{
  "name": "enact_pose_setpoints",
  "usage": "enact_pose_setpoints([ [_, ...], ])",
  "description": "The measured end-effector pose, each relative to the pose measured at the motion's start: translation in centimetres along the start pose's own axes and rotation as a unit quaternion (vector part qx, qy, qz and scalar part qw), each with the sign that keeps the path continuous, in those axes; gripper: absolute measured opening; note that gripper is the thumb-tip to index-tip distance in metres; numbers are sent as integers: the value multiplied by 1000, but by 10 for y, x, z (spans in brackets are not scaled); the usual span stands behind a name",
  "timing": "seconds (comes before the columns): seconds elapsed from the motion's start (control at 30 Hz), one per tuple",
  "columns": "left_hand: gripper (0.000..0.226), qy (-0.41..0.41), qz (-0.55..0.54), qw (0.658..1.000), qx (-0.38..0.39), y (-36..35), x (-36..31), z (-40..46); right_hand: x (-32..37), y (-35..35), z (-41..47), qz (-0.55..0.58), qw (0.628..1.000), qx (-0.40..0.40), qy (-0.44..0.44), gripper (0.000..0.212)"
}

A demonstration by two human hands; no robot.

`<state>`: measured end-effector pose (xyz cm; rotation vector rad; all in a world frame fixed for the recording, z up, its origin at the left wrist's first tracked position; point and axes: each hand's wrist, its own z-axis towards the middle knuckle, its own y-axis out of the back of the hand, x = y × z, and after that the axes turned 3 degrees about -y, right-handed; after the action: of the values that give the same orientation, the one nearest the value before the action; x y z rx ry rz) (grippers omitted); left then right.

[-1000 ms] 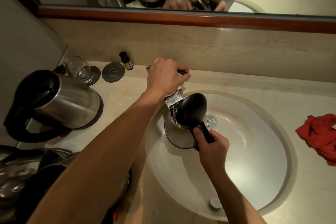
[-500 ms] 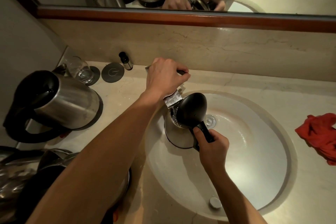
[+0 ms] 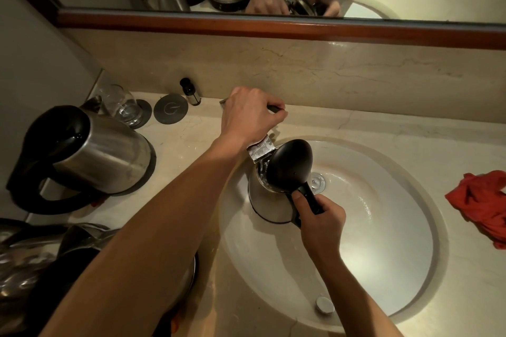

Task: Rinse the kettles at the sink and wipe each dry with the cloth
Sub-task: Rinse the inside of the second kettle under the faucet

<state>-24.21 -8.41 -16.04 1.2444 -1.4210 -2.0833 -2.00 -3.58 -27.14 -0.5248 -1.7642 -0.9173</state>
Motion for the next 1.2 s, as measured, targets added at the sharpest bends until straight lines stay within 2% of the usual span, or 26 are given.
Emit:
enact_pose_setpoints([
  [0.5,20,-1,6,1000,2,-1,1,0,5,-2,-1,6,1000,-17,-8,69],
  [0.7,20,-9,13,1000,-4,-2,2,0,6,-7,-10,27,998,-26,-41,76],
  [1.2,21,-7,31,999,-5,-1,0,0,11,-11,-17,24,999,-35,-21,70],
])
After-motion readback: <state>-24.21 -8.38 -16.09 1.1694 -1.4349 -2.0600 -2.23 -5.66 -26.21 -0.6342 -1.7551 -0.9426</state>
